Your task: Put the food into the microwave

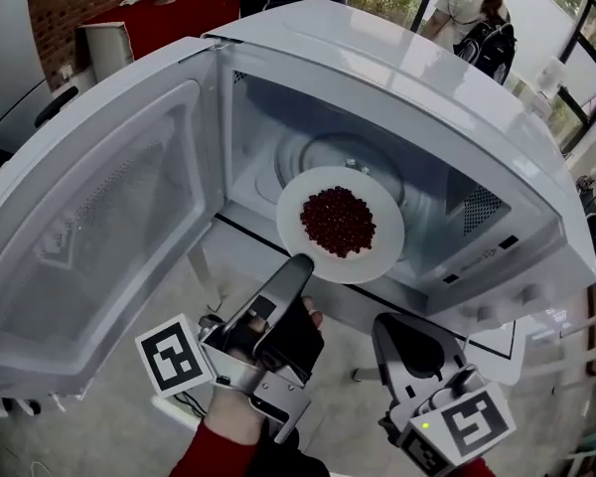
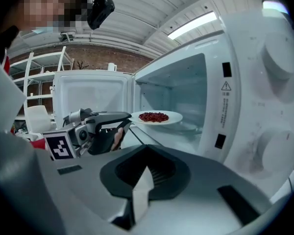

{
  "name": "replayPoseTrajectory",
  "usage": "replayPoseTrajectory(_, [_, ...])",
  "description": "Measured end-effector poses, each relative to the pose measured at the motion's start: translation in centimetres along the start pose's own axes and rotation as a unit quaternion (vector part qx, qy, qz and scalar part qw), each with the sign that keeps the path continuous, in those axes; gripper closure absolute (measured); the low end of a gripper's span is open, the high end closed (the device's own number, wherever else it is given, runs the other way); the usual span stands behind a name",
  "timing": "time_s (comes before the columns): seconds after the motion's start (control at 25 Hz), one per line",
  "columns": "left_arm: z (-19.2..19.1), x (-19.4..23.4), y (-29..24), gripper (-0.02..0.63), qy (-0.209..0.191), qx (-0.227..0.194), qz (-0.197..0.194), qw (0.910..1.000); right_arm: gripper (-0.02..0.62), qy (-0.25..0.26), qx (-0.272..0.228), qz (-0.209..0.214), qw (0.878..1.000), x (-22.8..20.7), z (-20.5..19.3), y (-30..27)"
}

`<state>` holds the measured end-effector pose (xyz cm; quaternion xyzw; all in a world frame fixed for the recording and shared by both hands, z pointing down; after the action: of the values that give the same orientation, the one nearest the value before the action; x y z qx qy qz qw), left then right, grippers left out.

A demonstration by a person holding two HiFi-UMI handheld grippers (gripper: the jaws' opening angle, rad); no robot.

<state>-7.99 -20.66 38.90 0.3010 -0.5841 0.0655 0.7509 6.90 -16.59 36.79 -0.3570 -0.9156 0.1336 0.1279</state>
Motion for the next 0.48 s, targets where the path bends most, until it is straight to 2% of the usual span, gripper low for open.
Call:
replayPoseTrajectory(0.2, [0.8,0.1,-2.0,0.583,0.011,-0.006,0.000,0.9999,0.581,-0.018,0.028,0.006,0.999,0.3,0.6,-1.3])
replayPoseTrajectory(0.32, [1.4,0.2,-3.5,0.583,0.007,-0.007,0.004,0.9999,0.581,-0.030,0.027,0.006,0.999,-0.3,1.0,-1.9])
replayPoseTrajectory(0.48, [2.0,1.0,-5.6,0.583,0.004,-0.009,0.010,0.9999,0.582,-0.059,0.052,0.012,0.997,-1.1,1.1,-2.9])
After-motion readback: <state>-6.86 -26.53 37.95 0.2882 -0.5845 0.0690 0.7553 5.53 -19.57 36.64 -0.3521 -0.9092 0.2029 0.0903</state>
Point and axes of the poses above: the fingertips, and each gripper's own axes: y backward along the fingers, x to its left, z out of its top, the point moved 5 cm from there along y, backward along the fingers, and after that the axes turned 5 degrees about y, right-handed, at the moved point
